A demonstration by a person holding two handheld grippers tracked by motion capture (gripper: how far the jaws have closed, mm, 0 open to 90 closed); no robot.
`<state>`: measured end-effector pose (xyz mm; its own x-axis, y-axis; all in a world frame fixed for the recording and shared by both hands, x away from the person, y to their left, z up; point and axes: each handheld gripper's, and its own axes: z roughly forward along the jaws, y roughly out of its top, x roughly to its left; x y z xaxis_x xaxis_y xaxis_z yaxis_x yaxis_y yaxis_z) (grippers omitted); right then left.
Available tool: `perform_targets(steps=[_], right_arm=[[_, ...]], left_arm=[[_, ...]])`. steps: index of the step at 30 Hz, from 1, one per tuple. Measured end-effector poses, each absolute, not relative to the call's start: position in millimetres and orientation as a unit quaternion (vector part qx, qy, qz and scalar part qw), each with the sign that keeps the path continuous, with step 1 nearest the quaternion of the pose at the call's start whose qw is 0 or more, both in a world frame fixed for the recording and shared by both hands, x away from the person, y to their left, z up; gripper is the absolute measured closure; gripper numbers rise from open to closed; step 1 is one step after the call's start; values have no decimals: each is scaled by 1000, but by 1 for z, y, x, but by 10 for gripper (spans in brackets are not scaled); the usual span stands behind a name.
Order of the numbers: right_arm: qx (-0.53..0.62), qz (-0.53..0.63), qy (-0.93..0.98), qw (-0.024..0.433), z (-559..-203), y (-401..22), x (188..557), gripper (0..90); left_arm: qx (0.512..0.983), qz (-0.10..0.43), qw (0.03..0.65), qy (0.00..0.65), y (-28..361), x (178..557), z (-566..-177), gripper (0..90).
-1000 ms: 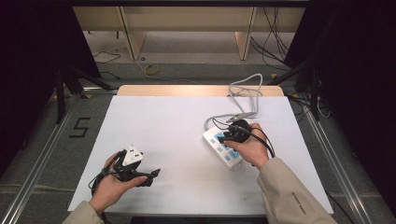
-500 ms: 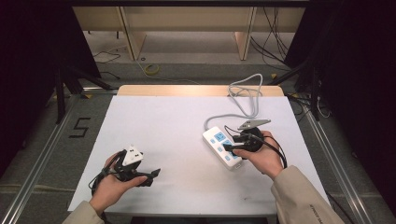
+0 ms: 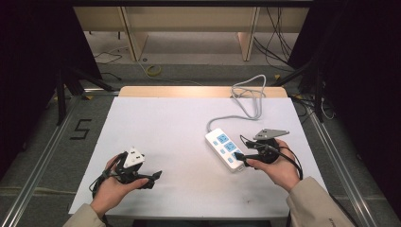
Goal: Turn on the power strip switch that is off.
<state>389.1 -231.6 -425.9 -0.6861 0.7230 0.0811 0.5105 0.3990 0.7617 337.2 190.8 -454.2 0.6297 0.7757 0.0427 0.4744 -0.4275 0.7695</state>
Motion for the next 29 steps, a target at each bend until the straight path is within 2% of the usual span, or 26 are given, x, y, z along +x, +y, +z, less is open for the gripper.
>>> perform_targets(steps=[12,29], right_arm=[[388,430,803,144,-431,-261,369,276],[405,434,791,146,-442,-284,339,259]], left_arm=[[820,201,377,382,191,337,-454,124],[821,196,378,381,190,337,-454,124]])
